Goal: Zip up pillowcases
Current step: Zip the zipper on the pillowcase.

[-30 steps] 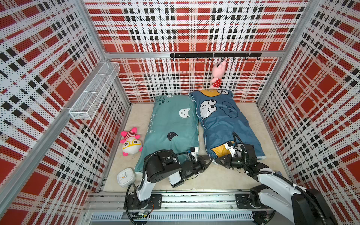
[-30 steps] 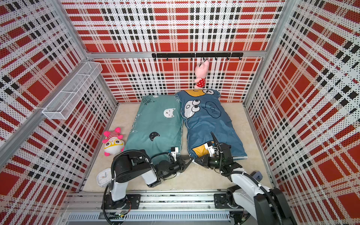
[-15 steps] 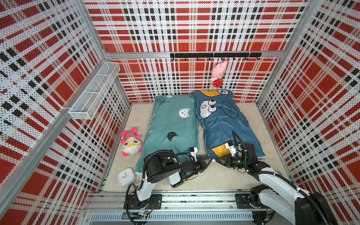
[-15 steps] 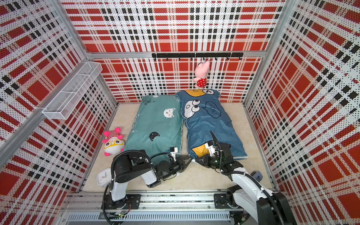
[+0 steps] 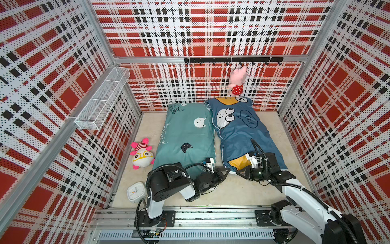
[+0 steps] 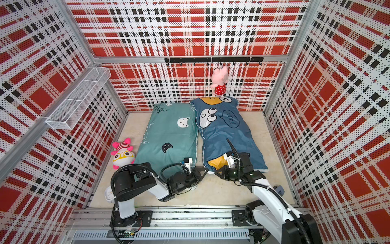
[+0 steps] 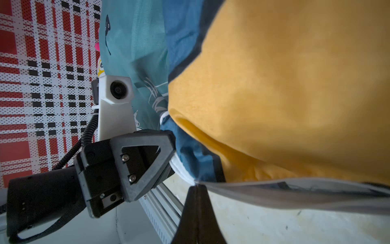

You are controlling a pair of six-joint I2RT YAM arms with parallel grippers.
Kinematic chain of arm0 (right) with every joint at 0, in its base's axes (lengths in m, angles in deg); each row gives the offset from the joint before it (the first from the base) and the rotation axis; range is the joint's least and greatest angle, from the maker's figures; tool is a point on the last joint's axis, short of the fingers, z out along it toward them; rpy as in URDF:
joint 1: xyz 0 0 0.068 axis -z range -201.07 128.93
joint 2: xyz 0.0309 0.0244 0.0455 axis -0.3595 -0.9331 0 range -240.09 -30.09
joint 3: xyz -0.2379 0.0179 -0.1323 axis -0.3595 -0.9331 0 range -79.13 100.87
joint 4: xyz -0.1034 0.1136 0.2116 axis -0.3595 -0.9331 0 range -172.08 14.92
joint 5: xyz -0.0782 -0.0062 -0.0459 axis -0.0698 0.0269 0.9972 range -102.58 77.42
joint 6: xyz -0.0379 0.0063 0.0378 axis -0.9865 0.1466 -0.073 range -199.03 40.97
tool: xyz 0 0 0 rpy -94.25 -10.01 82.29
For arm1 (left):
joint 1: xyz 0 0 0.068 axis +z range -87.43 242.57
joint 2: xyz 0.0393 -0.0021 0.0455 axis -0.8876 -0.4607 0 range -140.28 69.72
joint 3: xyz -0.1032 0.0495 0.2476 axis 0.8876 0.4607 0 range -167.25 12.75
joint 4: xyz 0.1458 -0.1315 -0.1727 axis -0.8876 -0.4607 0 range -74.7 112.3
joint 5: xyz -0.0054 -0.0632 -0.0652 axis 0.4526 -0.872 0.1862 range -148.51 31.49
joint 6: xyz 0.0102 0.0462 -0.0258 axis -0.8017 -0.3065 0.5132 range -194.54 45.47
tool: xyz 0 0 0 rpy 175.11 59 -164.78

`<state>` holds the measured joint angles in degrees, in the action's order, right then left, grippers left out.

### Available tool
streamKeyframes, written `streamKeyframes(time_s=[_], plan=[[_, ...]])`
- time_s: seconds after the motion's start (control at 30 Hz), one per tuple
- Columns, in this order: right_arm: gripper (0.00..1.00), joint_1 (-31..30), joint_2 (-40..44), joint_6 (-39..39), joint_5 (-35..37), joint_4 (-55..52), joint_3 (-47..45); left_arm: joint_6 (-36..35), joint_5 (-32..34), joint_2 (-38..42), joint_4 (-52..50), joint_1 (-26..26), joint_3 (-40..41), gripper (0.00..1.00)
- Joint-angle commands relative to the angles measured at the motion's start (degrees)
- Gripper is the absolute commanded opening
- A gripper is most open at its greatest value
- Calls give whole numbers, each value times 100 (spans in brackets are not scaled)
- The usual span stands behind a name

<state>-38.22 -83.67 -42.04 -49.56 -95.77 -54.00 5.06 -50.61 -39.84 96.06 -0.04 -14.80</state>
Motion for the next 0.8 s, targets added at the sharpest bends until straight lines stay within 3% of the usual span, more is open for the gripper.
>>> streamKeyframes(time_s=[0.0,0.33,0.77], plan=[[0,-39,207,-181,669,-717,215,-161,256,152,-324,81,-24,0],[0,-38,163,-301,1600,-1545,589,-575,695,747,-1378,75,17,0],[0,-35,0,-186,2468,-2159,953,-685,769,816,-1381,405,347,0]])
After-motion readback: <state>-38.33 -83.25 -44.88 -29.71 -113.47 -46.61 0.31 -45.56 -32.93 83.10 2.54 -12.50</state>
